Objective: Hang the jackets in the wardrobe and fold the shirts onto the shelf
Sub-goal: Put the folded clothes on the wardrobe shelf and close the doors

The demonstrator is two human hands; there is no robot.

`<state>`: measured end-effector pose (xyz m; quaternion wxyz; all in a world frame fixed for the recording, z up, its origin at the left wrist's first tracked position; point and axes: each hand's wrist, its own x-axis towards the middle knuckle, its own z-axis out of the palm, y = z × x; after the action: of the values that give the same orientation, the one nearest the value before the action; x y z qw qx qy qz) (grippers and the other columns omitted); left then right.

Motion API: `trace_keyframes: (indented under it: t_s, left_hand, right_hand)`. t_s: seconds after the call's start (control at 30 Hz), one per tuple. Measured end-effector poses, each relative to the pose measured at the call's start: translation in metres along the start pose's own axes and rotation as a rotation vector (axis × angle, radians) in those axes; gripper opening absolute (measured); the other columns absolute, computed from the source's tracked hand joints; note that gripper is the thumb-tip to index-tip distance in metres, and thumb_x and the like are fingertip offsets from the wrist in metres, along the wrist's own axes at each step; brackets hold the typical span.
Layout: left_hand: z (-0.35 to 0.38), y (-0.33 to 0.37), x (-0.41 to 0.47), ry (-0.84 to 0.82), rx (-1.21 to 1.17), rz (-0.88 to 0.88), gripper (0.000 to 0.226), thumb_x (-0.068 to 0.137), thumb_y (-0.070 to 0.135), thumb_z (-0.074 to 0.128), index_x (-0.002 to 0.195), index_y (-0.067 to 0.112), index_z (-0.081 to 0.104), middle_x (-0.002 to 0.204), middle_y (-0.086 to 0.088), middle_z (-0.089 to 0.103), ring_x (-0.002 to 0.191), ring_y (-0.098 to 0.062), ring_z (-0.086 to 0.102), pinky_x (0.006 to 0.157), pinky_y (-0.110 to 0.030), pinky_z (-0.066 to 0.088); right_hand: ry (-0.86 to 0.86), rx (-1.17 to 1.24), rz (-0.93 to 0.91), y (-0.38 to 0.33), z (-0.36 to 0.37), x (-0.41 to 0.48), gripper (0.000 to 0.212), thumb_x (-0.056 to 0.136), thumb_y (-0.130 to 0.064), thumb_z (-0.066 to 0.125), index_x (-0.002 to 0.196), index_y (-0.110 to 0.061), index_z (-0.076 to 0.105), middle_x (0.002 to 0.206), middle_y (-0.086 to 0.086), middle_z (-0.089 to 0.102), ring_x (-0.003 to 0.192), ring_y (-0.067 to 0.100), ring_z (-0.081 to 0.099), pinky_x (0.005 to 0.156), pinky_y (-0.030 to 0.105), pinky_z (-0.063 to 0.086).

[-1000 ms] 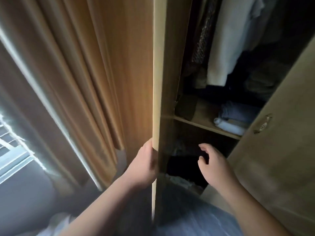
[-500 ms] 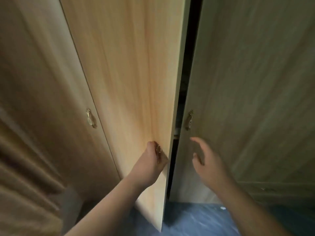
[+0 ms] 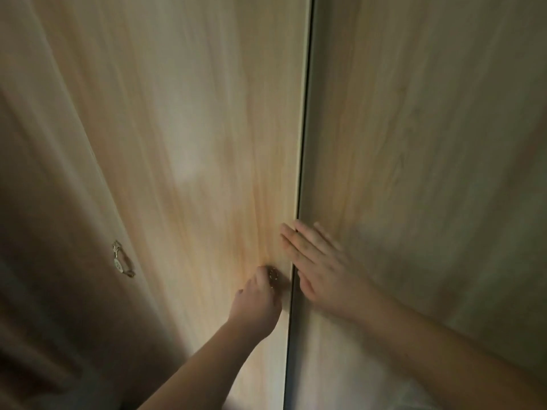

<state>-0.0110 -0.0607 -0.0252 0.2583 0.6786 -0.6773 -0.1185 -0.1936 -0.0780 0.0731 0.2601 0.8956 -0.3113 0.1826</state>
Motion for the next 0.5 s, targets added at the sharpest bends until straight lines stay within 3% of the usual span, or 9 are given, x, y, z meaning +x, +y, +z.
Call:
trace_keyframes:
  t_s: [0.17, 0.3, 0.43, 0.5]
  left_hand:
    - [0.007, 0.002, 0.004, 0.074, 0.249, -0.071, 0.051, 0.089, 0.033, 0.046, 0.137, 0.026, 0.031, 0.129, 0.003, 0.044, 0.112, -0.023, 0.049, 0.091, -0.038, 0.046]
    - [0.01, -0.002, 0.012, 0.138, 0.255, -0.05, 0.055, 0.078, 0.03, 0.052, 0.132, 0.025, 0.042, 0.127, -0.003, 0.044, 0.107, -0.029, 0.048, 0.086, -0.041, 0.049]
    - [0.017, -0.007, 0.022, 0.185, 0.247, -0.032, 0.055, 0.073, 0.029, 0.039, 0.128, 0.023, 0.046, 0.124, -0.005, 0.046, 0.102, -0.03, 0.047, 0.087, -0.04, 0.049]
    - [0.02, -0.008, 0.025, 0.202, 0.222, -0.024, 0.053, 0.074, 0.027, 0.041, 0.127, 0.022, 0.046, 0.123, -0.006, 0.046, 0.1, -0.029, 0.047, 0.085, -0.04, 0.05]
  right_hand:
    - [-0.113, -0.127, -0.041, 0.029, 0.018, 0.019, 0.081, 0.084, -0.025, 0.052, 0.156, -0.007, 0.02, 0.166, 0.006, 0.009, 0.154, 0.021, 0.001, 0.123, 0.048, 0.012]
    - [-0.09, -0.184, -0.047, 0.036, 0.028, 0.024, 0.082, 0.085, -0.026, 0.054, 0.156, -0.007, 0.02, 0.166, 0.007, 0.01, 0.154, 0.022, 0.002, 0.122, 0.052, 0.013]
    - [-0.1, -0.208, -0.041, 0.041, 0.038, 0.026, 0.076, 0.092, -0.029, 0.048, 0.157, -0.006, 0.015, 0.166, 0.009, 0.005, 0.154, 0.023, -0.001, 0.122, 0.053, 0.011]
    - [-0.096, -0.214, -0.042, 0.042, 0.044, 0.026, 0.073, 0.096, -0.032, 0.043, 0.157, -0.006, 0.012, 0.166, 0.009, 0.002, 0.153, 0.024, -0.003, 0.122, 0.053, 0.01]
